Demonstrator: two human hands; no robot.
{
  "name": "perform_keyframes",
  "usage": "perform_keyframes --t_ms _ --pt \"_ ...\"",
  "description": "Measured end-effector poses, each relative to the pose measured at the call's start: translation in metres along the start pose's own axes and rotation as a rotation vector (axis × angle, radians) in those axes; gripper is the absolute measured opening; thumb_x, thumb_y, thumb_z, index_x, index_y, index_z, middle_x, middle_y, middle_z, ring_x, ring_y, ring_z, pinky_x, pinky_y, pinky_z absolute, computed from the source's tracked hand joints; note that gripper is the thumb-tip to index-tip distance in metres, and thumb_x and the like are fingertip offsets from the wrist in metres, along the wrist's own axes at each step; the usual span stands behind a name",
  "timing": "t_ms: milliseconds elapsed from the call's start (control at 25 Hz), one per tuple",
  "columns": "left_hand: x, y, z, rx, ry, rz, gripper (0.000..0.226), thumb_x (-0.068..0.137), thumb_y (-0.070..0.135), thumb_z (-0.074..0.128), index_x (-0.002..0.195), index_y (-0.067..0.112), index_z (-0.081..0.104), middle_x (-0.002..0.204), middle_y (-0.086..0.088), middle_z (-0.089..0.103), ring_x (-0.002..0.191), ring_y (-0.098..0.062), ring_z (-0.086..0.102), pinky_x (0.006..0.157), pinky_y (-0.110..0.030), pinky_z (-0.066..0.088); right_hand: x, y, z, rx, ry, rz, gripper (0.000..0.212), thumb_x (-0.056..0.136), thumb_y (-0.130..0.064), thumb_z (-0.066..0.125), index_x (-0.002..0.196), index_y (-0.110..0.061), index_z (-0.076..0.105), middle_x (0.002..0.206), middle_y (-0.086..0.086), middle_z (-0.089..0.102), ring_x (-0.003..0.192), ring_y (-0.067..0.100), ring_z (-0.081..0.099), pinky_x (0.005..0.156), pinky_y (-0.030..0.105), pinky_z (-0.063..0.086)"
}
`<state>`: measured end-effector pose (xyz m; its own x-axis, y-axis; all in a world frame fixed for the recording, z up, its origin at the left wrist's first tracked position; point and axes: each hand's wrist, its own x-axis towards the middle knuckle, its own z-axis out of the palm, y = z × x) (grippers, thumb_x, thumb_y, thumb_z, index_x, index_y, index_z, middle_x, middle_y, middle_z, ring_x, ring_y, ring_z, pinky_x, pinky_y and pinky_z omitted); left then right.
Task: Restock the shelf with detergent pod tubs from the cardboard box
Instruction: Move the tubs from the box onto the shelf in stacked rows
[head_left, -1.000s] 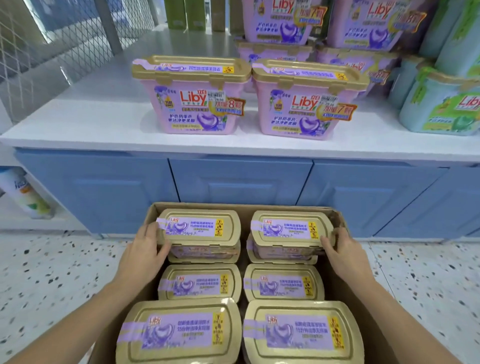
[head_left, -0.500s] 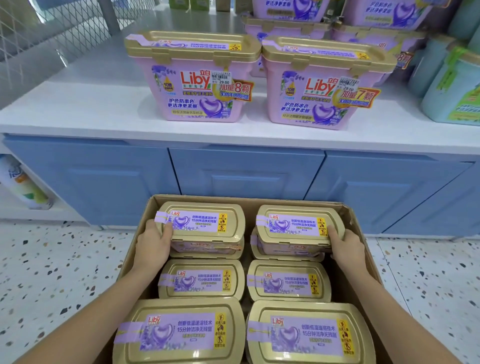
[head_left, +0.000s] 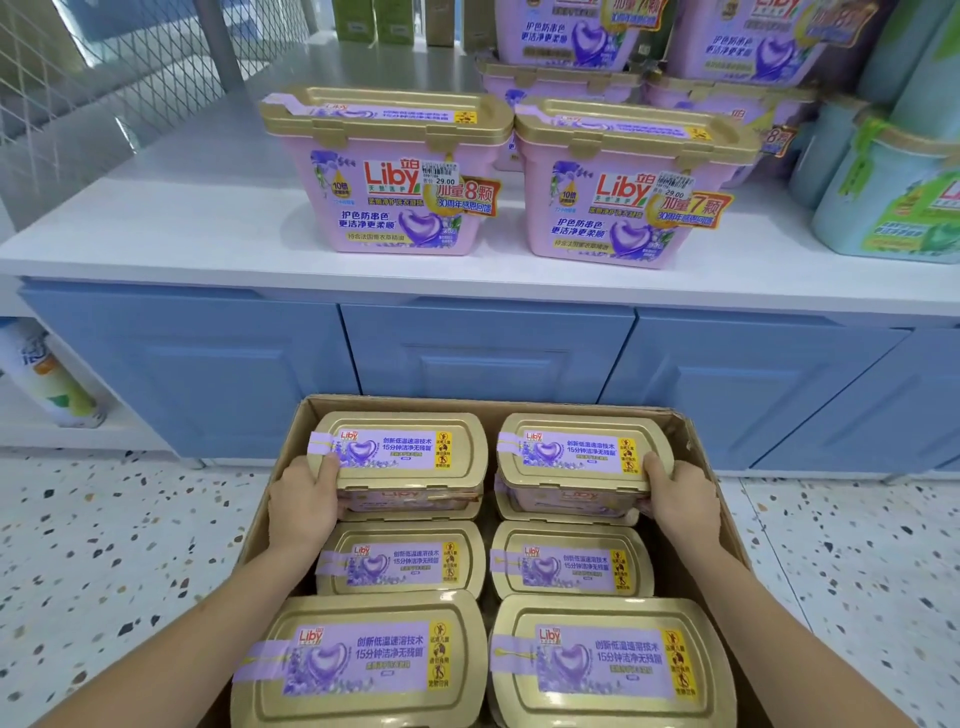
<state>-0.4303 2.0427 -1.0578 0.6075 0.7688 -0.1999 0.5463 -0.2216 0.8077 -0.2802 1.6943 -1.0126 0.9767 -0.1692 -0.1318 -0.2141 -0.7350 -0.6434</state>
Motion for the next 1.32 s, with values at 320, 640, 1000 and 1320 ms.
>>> perform_keyframes --t_ms 320,640,1000,1320 --pt "-0.027 0.071 -0.043 -0.102 0.032 0.090 0.043 0.080 0.044 0.041 0.077 0.005 0.059 0.070 -0.019 0.070 0.066 -0.036 0.069 0.072 -0.053 0.056 -0.010 -0.057 -0.074 0.157 0.054 -0.106 0.046 0.091 -0.032 0.046 0.058 0.000 0.048 0.062 0.016 0.051 0.065 0.031 0.046 0.054 0.035 0.032" --pt "-0.026 0.188 -0.124 -0.183 0.063 0.253 0.031 0.082 0.027 0.046 0.063 0.006 0.060 0.042 -0.005 0.065 0.040 -0.019 0.065 0.049 -0.028 0.055 -0.005 -0.146 -0.168 0.228 0.122 -0.260 0.048 0.080 -0.040 0.051 0.063 0.005 0.057 0.075 0.028 0.061 0.075 0.038 0.058 0.066 0.039 0.045" --pt "-0.023 0.337 -0.204 -0.253 0.154 0.425 0.029 0.086 0.019 0.047 0.064 0.000 0.053 0.027 -0.005 0.052 0.025 -0.015 0.054 0.028 -0.020 0.043 0.020 -0.257 -0.261 0.345 0.176 -0.376 0.047 0.051 -0.054 0.051 0.060 -0.008 0.057 0.085 0.027 0.067 0.086 0.043 0.065 0.086 0.054 0.052" --pt "0.019 0.386 -0.186 -0.235 0.156 0.372 0.033 0.081 0.025 0.045 0.070 -0.005 0.056 0.030 -0.008 0.055 0.030 -0.021 0.059 0.055 -0.039 0.058 0.043 -0.296 -0.255 0.288 0.243 -0.350 0.041 0.084 -0.040 0.050 0.086 -0.001 0.061 0.104 0.026 0.064 0.098 0.039 0.062 0.087 0.039 0.047"
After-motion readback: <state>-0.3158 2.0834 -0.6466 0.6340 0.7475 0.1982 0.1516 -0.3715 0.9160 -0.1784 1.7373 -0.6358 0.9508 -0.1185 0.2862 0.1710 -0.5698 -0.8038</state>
